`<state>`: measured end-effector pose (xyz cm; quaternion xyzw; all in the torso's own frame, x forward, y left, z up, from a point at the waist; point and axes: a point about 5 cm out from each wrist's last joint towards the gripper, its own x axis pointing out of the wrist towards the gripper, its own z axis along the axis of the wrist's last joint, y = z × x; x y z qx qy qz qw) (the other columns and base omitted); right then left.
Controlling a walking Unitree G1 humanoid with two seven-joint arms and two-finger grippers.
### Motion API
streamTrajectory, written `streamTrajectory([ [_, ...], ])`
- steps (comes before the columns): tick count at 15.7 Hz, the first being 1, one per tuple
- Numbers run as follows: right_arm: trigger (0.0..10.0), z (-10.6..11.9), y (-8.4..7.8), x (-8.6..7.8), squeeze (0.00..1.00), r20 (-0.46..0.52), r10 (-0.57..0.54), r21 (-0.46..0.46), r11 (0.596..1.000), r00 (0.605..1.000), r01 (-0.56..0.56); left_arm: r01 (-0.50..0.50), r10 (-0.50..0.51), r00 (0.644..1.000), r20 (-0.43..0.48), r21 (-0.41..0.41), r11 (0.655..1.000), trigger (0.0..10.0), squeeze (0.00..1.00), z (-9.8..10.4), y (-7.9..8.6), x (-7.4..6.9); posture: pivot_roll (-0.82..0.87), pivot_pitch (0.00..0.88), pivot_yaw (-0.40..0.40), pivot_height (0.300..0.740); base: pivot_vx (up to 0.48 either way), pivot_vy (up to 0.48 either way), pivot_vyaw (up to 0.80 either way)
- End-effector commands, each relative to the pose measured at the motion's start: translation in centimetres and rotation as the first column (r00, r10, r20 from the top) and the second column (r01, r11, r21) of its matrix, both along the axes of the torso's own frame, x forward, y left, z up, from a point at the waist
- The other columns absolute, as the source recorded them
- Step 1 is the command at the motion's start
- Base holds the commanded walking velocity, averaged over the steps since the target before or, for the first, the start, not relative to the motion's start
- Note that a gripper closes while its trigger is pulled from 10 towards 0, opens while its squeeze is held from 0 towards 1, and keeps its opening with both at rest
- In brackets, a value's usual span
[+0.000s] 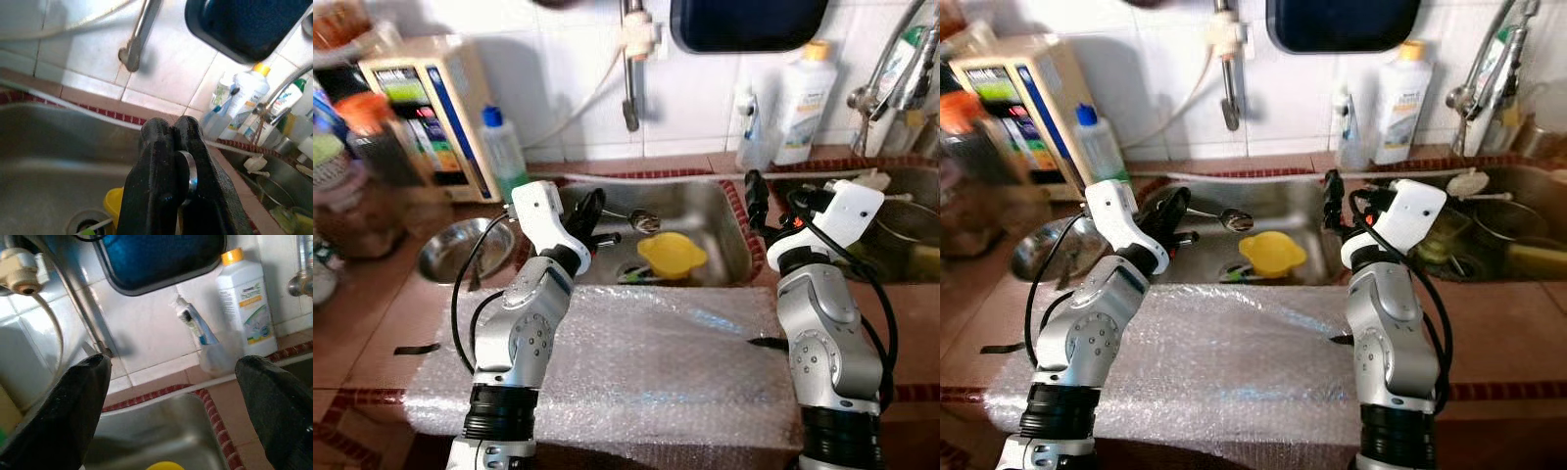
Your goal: Kitchen organization
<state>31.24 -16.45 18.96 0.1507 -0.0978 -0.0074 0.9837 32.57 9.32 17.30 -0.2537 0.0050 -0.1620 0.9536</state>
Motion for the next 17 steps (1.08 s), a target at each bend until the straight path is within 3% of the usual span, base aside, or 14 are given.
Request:
streamTrajectory([
  [1,10.0,0.37,0.53,0.35,0.00,0.009,0.010,0.001,1.000,1.000,-0.010,-0.023,0.023,1.000,0.010,0.011,1.000,10.0,0.00,0.38,0.49,0.28,-0.05,0.000,0.107,0.740,0.000,0.000,0.00],
  [10,10.0,0.39,0.89,0.57,0.00,0.016,0.017,0.001,1.000,1.000,-0.017,-0.033,0.033,0.999,-0.021,-0.002,0.999,10.0,0.00,0.22,0.60,0.58,-0.05,0.000,0.112,0.740,0.000,0.037,0.00],
  [15,10.0,0.41,1.03,0.73,0.00,0.020,0.029,-0.036,0.999,0.999,-0.028,-0.021,0.021,1.000,-0.014,0.046,0.999,10.0,0.00,-0.51,0.29,0.04,-0.05,0.000,0.105,0.740,0.000,0.000,0.00],
  [17,10.0,0.46,1.27,0.53,0.00,0.032,0.057,-0.082,0.995,0.998,-0.054,-0.017,0.017,1.000,0.004,-0.014,1.000,10.0,0.00,-0.56,0.26,-0.38,-0.05,0.000,0.094,0.740,0.000,0.000,0.00],
])
